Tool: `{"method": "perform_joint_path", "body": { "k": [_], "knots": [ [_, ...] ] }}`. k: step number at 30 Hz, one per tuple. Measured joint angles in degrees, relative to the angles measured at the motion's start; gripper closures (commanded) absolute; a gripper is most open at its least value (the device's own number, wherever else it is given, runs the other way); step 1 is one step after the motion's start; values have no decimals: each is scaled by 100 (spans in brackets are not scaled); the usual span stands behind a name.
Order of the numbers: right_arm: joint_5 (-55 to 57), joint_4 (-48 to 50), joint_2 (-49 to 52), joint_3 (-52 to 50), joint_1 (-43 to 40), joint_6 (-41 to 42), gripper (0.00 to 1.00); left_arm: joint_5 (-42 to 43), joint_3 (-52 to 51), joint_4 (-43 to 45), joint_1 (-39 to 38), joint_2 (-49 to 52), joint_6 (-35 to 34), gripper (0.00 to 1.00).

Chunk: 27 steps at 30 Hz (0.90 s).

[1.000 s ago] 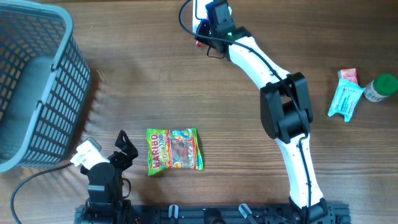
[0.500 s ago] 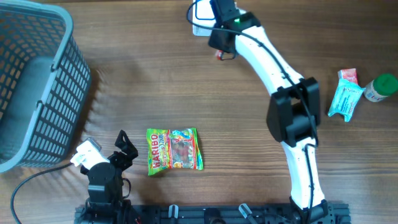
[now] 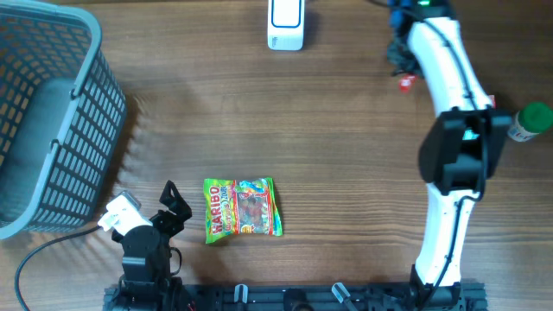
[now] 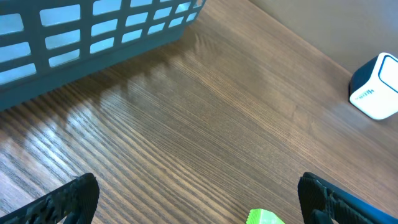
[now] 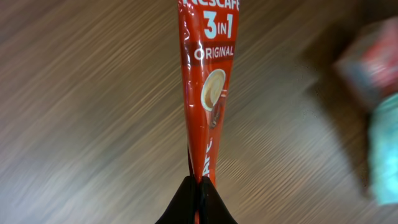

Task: Scan the item barcode
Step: 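Carry the Nescafé stick to the right edge and release it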

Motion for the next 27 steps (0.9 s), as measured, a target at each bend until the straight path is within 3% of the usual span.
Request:
{"method": "perform_joint_path", "body": {
  "k": [6, 7, 9, 18, 27],
  "knots": [
    [140, 667, -2, -765, -1029, -105, 92, 0, 0, -2, 0, 0, 0, 0],
    [140, 732, -2, -890, -1154, -181, 69, 0, 0, 0, 0, 0, 0, 0],
    [118, 741, 0, -1073, -1397, -369, 0, 0, 0, 0, 0, 0, 0, 0],
    [-977, 249, -160, -734, -1665, -1377, 0, 0, 0, 0, 0, 0, 0, 0],
    [-2758, -1145, -1556, -402, -787, -2129, 0, 0, 0, 0, 0, 0, 0, 0]
  ]
}}
